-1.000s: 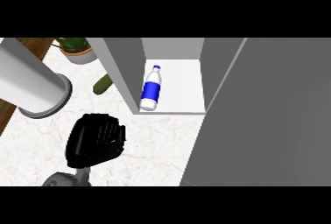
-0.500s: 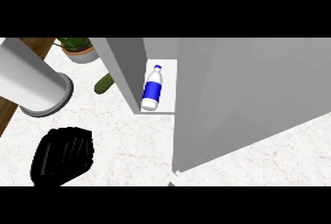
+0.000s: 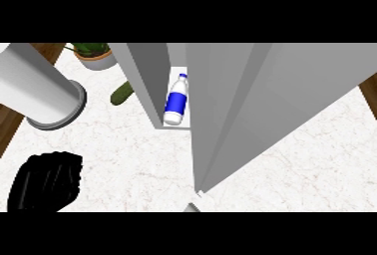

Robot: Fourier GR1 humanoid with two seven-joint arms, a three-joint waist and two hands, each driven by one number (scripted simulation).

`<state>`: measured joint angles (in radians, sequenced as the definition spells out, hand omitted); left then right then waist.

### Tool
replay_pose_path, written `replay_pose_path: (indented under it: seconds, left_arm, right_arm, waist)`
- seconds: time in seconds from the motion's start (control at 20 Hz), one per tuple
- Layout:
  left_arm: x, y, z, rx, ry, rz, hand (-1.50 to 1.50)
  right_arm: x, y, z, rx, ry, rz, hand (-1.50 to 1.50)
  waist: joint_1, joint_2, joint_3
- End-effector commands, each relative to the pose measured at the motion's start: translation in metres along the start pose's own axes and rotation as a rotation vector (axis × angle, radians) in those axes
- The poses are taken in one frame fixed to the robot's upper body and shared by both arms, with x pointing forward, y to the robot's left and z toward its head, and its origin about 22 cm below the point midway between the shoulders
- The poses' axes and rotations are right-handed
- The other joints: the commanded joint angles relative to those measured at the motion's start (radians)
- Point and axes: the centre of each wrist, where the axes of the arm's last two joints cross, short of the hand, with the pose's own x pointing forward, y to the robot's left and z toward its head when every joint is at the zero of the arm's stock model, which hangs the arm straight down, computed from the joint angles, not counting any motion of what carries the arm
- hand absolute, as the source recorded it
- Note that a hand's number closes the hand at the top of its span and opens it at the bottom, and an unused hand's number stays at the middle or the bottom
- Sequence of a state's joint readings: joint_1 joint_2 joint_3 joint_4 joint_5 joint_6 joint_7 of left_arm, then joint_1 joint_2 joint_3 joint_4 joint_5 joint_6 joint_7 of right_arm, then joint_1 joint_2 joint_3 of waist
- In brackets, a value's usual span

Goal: Pick up the bottled water, place it into the cabinet and close the cabinet

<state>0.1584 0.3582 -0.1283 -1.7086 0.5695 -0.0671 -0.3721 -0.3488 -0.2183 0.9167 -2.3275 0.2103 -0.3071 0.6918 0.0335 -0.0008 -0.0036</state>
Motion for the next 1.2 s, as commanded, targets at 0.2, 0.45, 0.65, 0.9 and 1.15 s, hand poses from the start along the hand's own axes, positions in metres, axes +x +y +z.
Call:
replay_pose_path:
  seconds: [0.2, 0.45, 0.65, 0.9, 1.15]
  left_arm:
    - [0.018, 0.012, 0.005, -0.001, -0.008, -0.011, 1.5]
    - [0.02, 0.028, 0.023, -0.038, 0.0, -0.002, 1.5]
    - [0.038, 0.044, 0.022, -0.04, 0.012, -0.027, 1.5]
    - [0.022, 0.062, 0.028, -0.015, -0.002, 0.001, 1.5]
    - [0.033, 0.055, 0.028, -0.016, 0.0, -0.005, 1.5]
  right_arm:
    - [0.003, 0.001, -0.081, -0.148, -0.011, -0.077, 1.5]
    - [-0.02, -0.022, -0.135, -0.192, 0.074, -0.171, 1.5]
    - [-0.037, -0.059, -0.165, -0.149, 0.144, -0.256, 1.5]
    - [-0.075, -0.095, -0.192, -0.126, 0.135, -0.269, 1.5]
    - [-0.102, -0.141, -0.197, -0.153, 0.172, -0.222, 1.5]
  waist:
    - [0.021, 0.007, 0.001]
    - [0.022, 0.009, 0.002]
    - [0.013, 0.01, 0.004]
    - [-0.009, 0.01, 0.003]
    - [0.001, 0.014, 0.003]
